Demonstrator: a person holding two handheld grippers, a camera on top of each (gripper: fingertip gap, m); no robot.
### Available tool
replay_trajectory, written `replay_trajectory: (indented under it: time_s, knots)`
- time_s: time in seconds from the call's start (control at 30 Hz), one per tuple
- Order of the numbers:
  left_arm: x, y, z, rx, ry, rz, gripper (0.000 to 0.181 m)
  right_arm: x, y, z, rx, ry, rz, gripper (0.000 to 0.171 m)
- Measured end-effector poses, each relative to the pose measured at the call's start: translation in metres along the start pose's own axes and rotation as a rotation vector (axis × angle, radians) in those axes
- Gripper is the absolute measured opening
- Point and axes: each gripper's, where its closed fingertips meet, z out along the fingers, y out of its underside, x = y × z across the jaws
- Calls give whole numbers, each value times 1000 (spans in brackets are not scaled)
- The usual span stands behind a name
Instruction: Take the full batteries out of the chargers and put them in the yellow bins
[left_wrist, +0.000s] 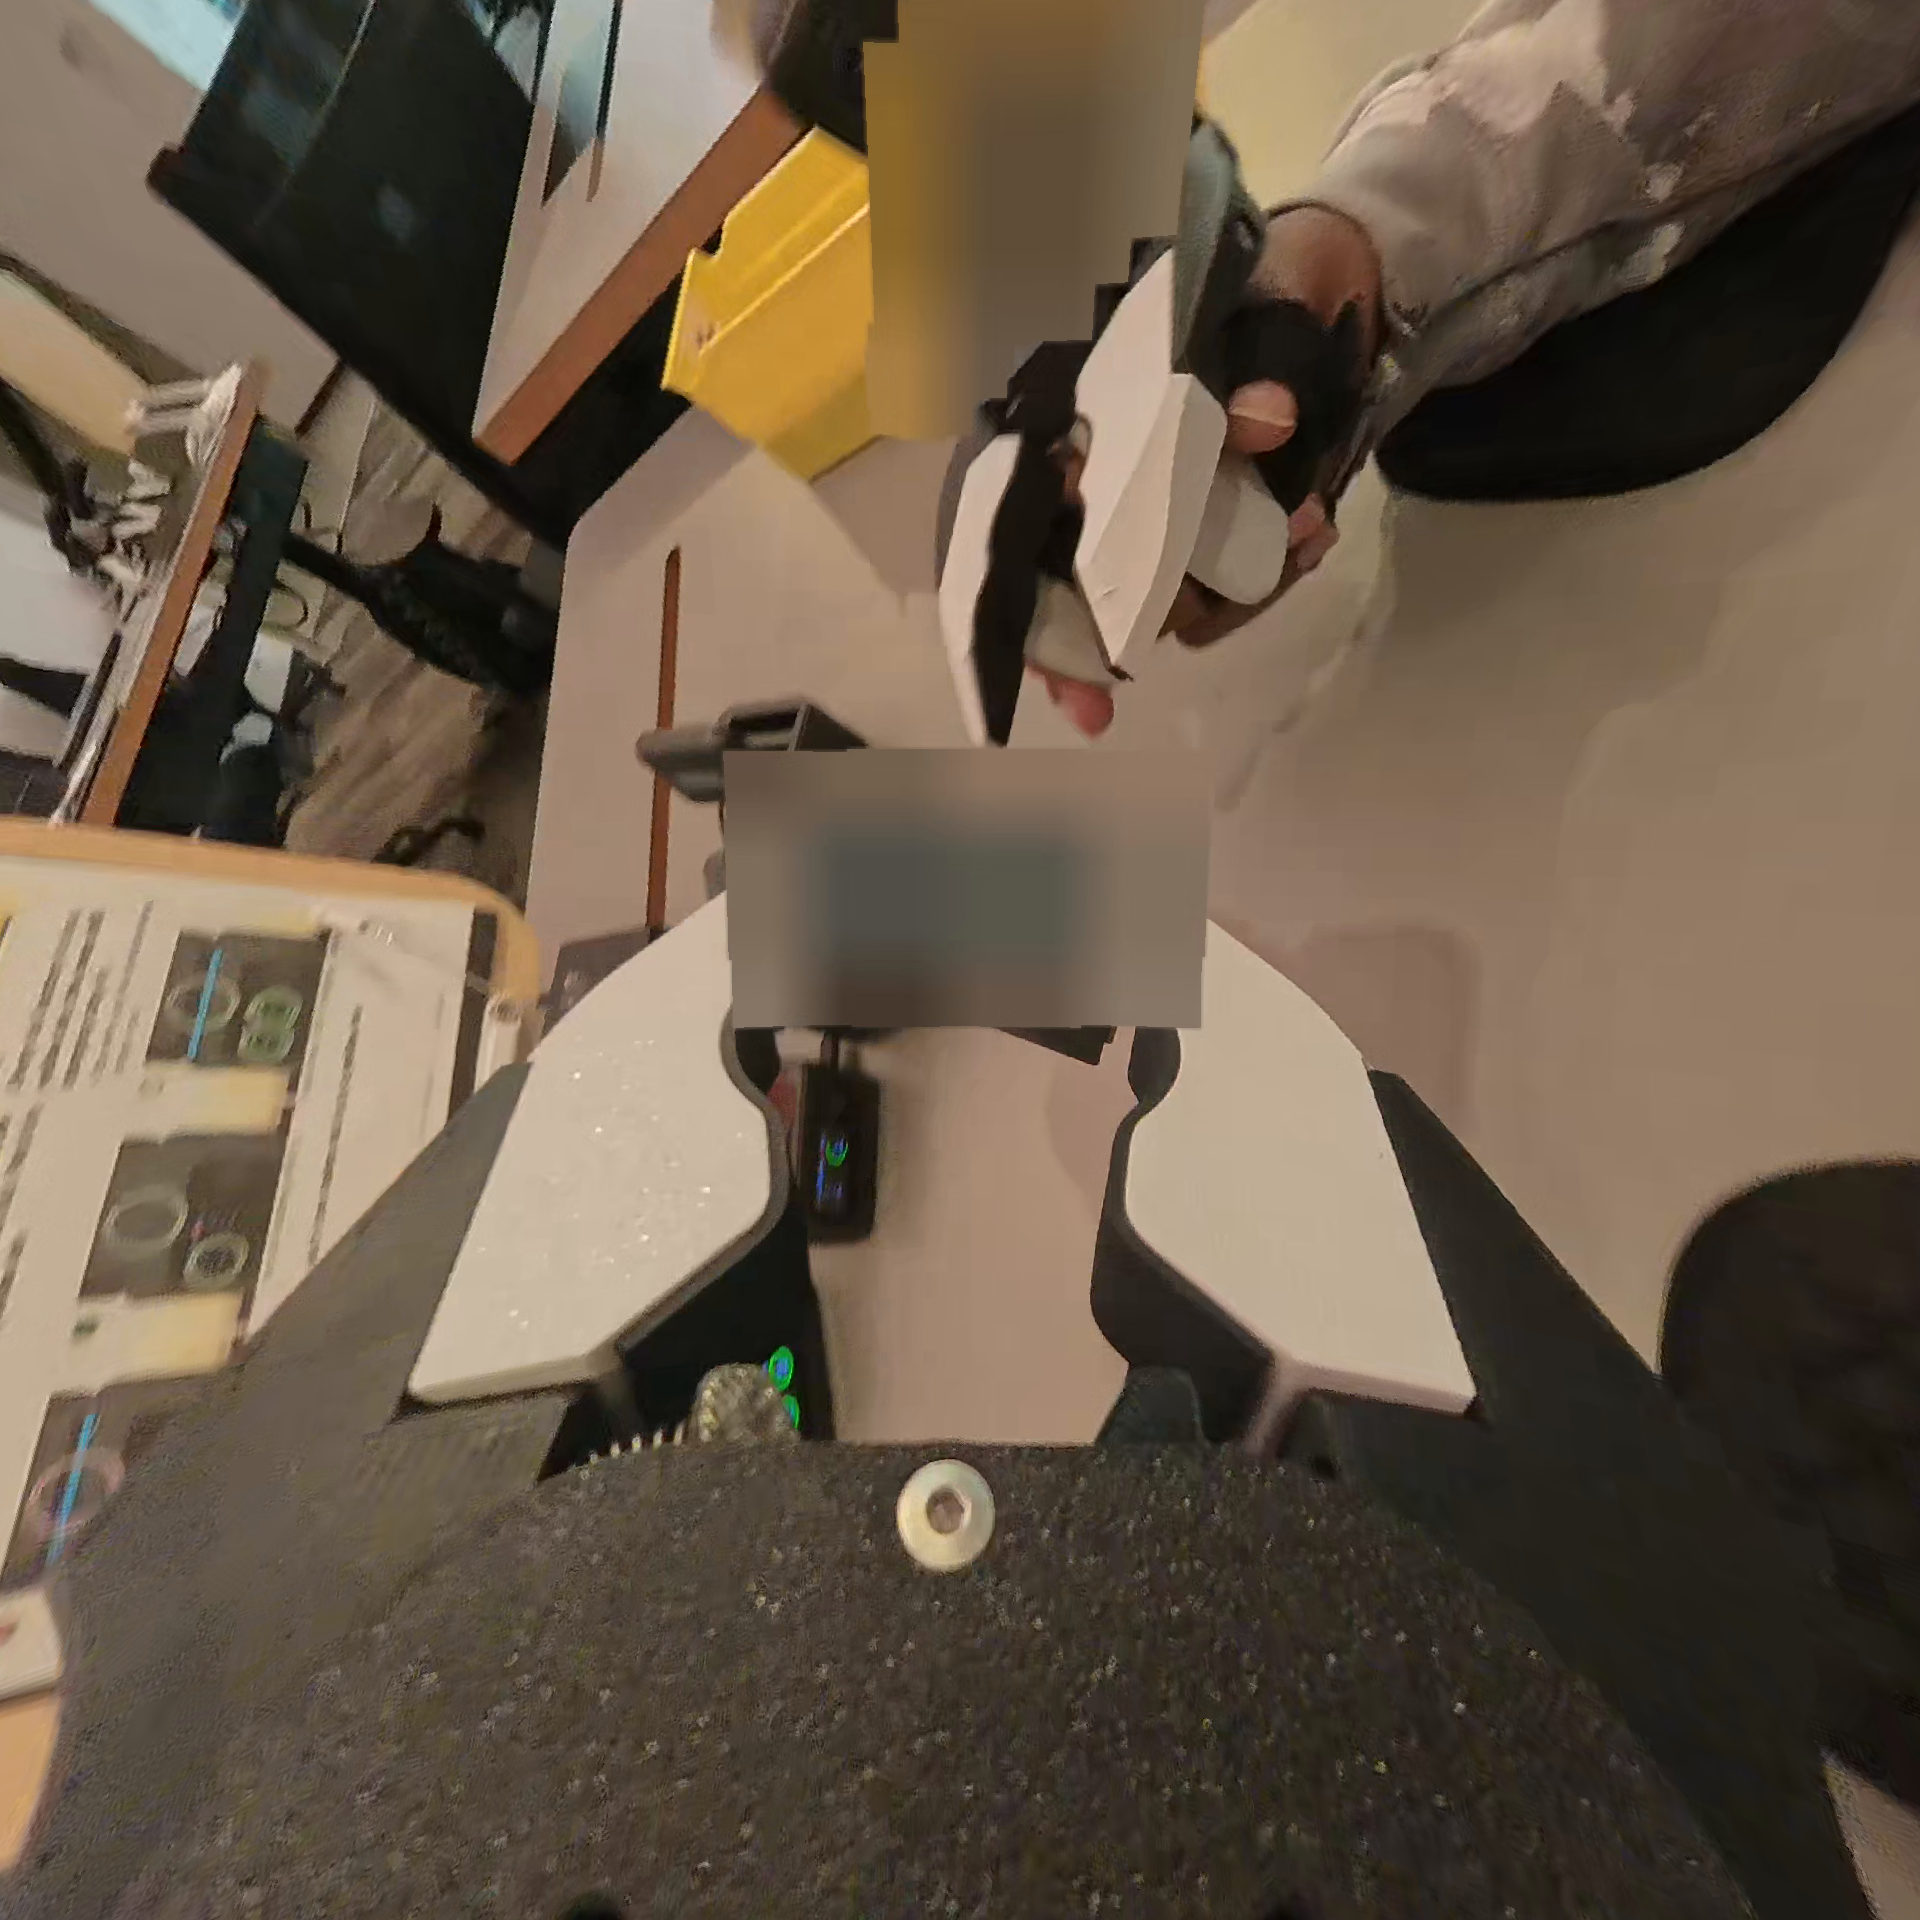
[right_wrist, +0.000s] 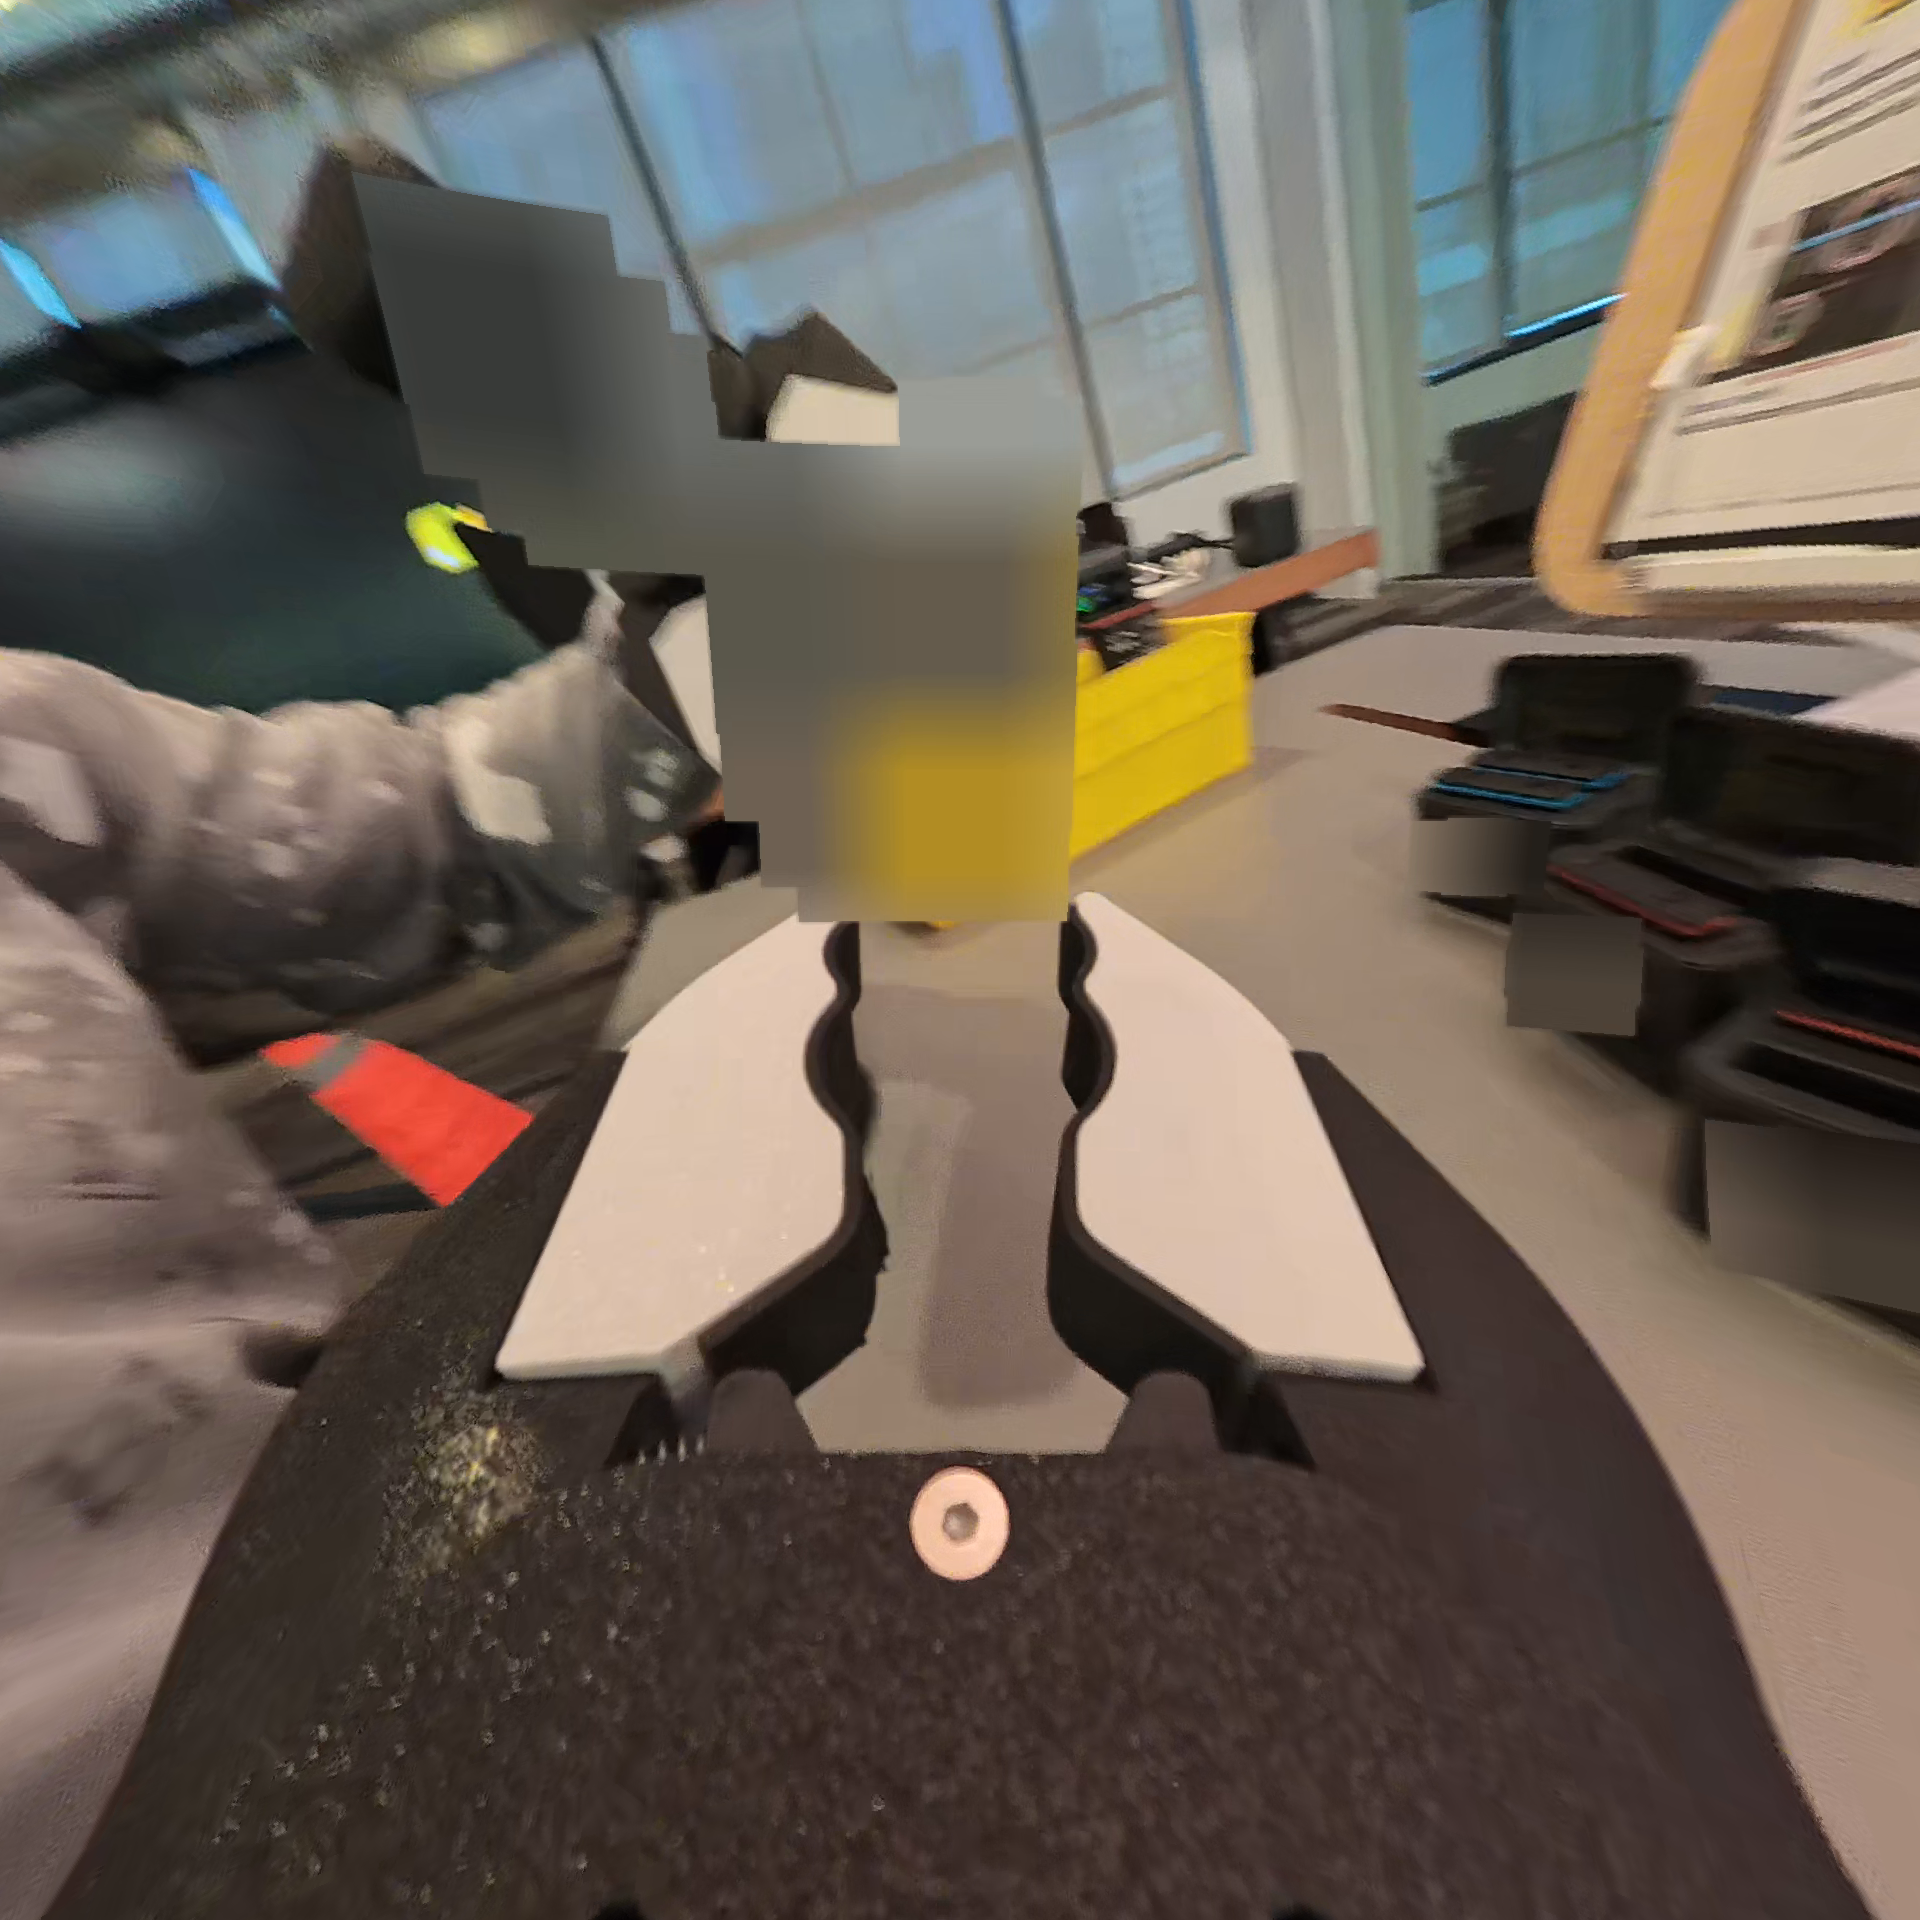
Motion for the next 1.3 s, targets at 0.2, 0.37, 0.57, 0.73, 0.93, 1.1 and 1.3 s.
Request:
replay_trajectory:
  time_s: [0.2, 0.37, 0.57, 0.73, 0.93, 1.1, 1.3]
  knots:
    - [16, -35, 28, 116, 4, 39, 67, -30, -11, 6, 61, -179, 159, 43]
    - [19, -39, 38, 122, -4, 18, 67, -32, -18, -2, 104, -241, 244, 15]
    - [14, -36, 36, 210, 79, -335, 67, -19, -22, -14, 123, -189, 141, 10]
    - [7, -39, 36, 339, 131, -678, 36, -17, -32, -22, 185, -153, 29, 10]
    - [14, -50, 45, 363, 180, -762, 26, -15, -28, -19, 182, -132, 4, 10]
    - [12, -48, 47, 337, 184, -767, 16, -16, -27, -20, 177, -139, -13, 10]
    - [-3, -37, 43, 211, 154, -569, 16, -4, -32, -24, 192, -84, 7, 14]
